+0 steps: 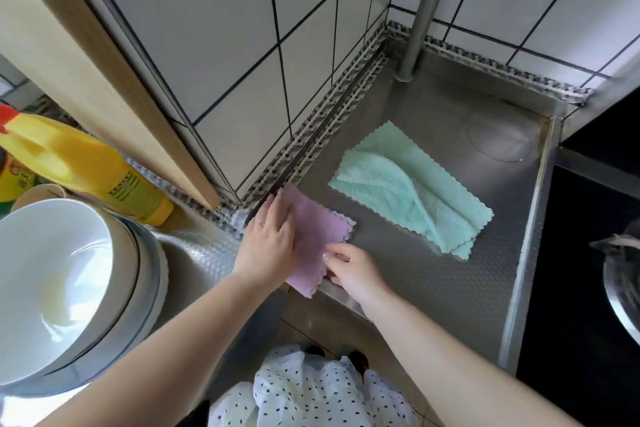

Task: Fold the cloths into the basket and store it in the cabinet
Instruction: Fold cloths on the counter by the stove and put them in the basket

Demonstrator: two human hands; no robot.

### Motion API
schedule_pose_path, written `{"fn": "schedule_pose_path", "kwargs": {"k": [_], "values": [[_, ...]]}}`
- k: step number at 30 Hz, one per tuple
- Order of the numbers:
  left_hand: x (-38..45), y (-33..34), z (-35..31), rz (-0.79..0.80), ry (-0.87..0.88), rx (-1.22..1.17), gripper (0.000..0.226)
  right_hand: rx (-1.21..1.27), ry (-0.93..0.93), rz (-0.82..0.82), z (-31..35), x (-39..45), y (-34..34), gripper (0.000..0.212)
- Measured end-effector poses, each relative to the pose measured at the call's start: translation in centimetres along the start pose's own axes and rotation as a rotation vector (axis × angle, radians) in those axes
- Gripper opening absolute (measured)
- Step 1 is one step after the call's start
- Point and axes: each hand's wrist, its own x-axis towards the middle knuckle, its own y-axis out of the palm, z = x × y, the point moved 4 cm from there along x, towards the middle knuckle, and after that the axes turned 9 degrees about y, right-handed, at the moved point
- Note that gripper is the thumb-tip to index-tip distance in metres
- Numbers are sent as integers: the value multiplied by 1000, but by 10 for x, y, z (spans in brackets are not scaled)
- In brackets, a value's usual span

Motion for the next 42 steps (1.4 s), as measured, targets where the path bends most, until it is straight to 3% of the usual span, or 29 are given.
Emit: {"fn": "schedule_pose_path", "kwargs": {"k": [3,7,10,14,17,22,28,31,34,37,39,42], "values": [[-7,7,-10,94,84,70,62,-31,-17,10,3,2,9,35],[-13,25,-10,247,13,-15,83,-126,-65,1,8,4,8,35],[-11,25,-9,193,-21,-6,72,-250,-131,-42,7,4,-6,32],[14,12,-20,90,65,-70,60,-433,-227,-370,3,6,-70,30],[40,0,-46,55,175,-109,58,-568,-221,-520,-1,9,-111,36],[84,-1,-82,147,320,-40,57,-816,-120,-546,-10,23,-125,45],[118,7,-102,180,391,25,45,-858,-125,-694,0,43,-127,24],[129,12,-105,188,377,60,41,-915,-160,-693,7,48,-133,21],[137,10,-107,108,375,77,33,-778,-261,-661,16,40,-146,18],[147,-8,-107,-26,350,-48,26,-703,-399,-700,31,20,-174,14],[154,-29,-107,-148,387,-157,35,-762,-485,-774,46,7,-197,13],[167,-67,-108,-252,486,-210,55,-830,-505,-755,72,-4,-228,15]]}}
